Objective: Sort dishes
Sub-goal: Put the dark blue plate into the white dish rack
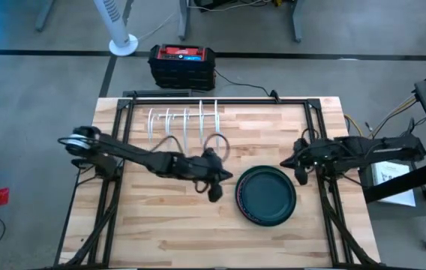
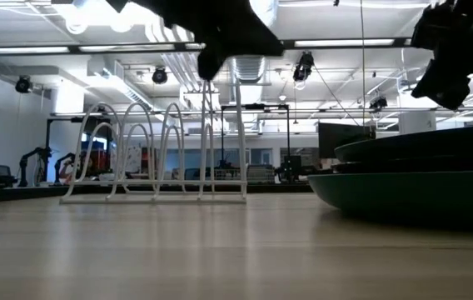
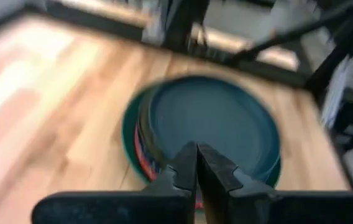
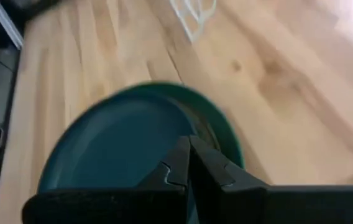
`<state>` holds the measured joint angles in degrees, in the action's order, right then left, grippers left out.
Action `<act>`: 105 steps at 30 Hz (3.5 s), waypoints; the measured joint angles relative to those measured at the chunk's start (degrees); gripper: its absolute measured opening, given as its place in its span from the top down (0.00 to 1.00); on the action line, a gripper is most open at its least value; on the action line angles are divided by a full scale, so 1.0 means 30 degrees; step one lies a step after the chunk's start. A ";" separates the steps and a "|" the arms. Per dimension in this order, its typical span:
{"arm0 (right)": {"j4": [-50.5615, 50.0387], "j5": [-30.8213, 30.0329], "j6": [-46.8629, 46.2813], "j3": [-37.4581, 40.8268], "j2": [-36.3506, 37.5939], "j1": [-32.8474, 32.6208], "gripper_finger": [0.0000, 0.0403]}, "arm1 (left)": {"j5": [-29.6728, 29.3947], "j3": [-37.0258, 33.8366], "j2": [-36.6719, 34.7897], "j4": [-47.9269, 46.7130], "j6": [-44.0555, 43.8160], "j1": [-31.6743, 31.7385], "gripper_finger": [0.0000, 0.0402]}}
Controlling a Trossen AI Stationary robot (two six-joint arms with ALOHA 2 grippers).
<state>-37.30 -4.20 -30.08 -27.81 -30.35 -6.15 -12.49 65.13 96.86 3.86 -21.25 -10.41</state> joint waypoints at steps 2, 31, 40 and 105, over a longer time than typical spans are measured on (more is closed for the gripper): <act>-0.0568 0.0042 -0.0557 -0.0556 -0.1088 -0.0295 1.00 | -0.0029 0.0875 0.0820 -0.0706 -0.0170 -0.0015 1.00; -0.2609 -0.3149 -1.1193 -0.1305 -0.7466 -0.8975 1.00 | -0.1777 0.2194 0.5689 0.0116 -0.4789 0.0117 1.00; -0.1170 -0.3120 -1.1033 -0.1298 -1.0426 -0.8968 1.00 | -0.1496 0.2277 0.5806 0.0183 -0.5685 0.0109 1.00; 0.1700 -0.6432 -0.9651 -0.1283 -1.3042 -0.8946 1.00 | 0.5732 0.1738 0.3820 0.0647 -1.8160 0.0765 0.41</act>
<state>-32.20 -23.50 -59.03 -31.66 -69.48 -32.99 4.71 70.35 108.32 5.81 -75.73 -8.12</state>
